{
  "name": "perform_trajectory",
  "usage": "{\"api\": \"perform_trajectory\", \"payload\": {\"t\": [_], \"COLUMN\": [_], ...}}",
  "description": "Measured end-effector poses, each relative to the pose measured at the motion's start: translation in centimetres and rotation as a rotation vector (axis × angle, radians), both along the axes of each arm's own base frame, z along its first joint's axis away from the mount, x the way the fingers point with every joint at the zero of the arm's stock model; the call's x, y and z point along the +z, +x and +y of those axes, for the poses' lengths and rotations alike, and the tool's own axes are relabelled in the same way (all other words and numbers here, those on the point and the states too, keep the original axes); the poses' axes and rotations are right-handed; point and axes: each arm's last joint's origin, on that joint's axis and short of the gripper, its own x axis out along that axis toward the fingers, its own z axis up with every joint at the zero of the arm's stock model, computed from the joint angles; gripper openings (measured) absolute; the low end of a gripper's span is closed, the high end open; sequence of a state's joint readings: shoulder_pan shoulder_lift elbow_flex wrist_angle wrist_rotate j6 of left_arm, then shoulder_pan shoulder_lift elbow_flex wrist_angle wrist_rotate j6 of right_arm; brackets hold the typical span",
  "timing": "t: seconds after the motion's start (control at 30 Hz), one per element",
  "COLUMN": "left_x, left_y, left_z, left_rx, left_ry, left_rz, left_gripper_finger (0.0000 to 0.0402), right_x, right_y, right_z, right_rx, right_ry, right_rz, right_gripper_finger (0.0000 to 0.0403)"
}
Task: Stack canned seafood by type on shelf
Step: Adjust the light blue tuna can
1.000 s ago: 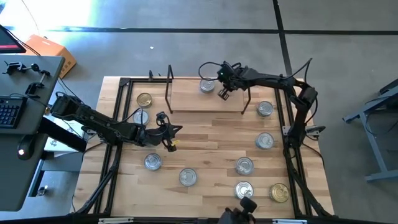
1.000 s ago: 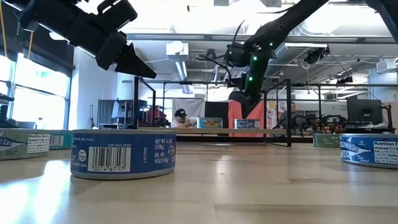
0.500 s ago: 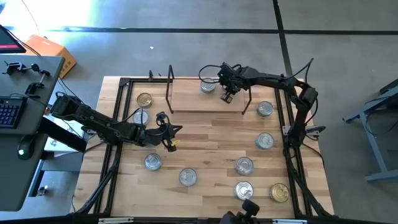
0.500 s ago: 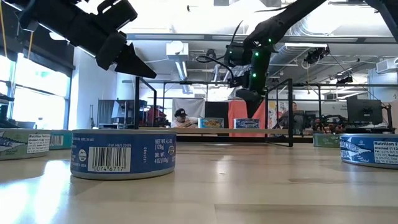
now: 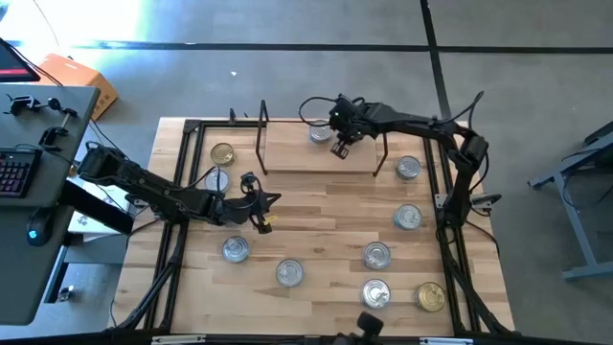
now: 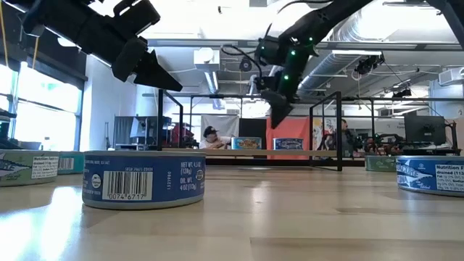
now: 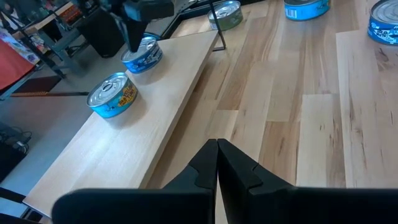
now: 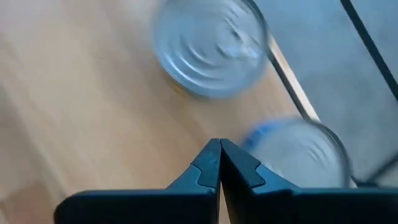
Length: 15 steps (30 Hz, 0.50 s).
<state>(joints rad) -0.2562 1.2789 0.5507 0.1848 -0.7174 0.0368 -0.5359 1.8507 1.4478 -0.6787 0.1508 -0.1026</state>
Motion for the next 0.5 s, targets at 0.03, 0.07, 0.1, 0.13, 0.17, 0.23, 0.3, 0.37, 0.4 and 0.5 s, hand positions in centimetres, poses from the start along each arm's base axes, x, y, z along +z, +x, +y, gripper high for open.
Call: {"api": "perform_trajectory", "payload": {"t": [0.03,0.07,0.1,0.13,0.17,0.23,0.3,0.37,0.4,0.5], "left_x": [0.0,0.0,0.0,0.0,0.0,-0.1,0.0,0.2,0.4,1.2], "left_y": [0.0,0.0,0.0,0.0,0.0,-0.1,-0.2,-0.4,-0.6,-1.4], "left_z": [0.0,0.0,0.0,0.0,0.0,0.0,-0.3,-0.8,-1.1,-2.0], "left_rx": [0.000,0.000,0.000,0.000,0.001,0.006,0.010,0.011,0.013,0.005], "left_ry": [0.000,0.000,0.000,0.000,0.000,-0.005,0.005,0.037,0.057,0.099], "left_rz": [0.000,0.000,0.001,0.001,0.003,0.004,0.002,-0.004,-0.009,-0.025], "left_gripper_finger": [0.0003,0.0003,0.0003,0.0003,0.0003,0.0003,0.0003,0.0003,0.0003,0.0003], "right_x": [-0.1,-0.3,-0.5,-0.7,-1.0,-1.8,-2.7,-3.6,-4.1,-5.5], "right_y": [0.3,0.5,0.7,0.9,1.2,1.7,2.6,3.7,4.2,5.2], "right_z": [0.2,0.3,0.4,0.6,0.8,1.7,3.3,5.8,7.3,12.3], "right_rx": [0.018,0.027,0.030,0.034,0.047,0.089,0.140,0.227,0.279,0.417], "right_ry": [-0.005,-0.013,-0.022,-0.024,-0.023,-0.008,0.037,0.082,0.095,0.101], "right_rz": [-0.020,-0.038,-0.060,-0.085,-0.110,-0.165,-0.243,-0.346,-0.393,-0.497], "right_gripper_finger": [0.0000,0.0000,0.0000,0.0000,0.0000,0.0000,0.0000,0.0000,0.0000,0.0000]}}
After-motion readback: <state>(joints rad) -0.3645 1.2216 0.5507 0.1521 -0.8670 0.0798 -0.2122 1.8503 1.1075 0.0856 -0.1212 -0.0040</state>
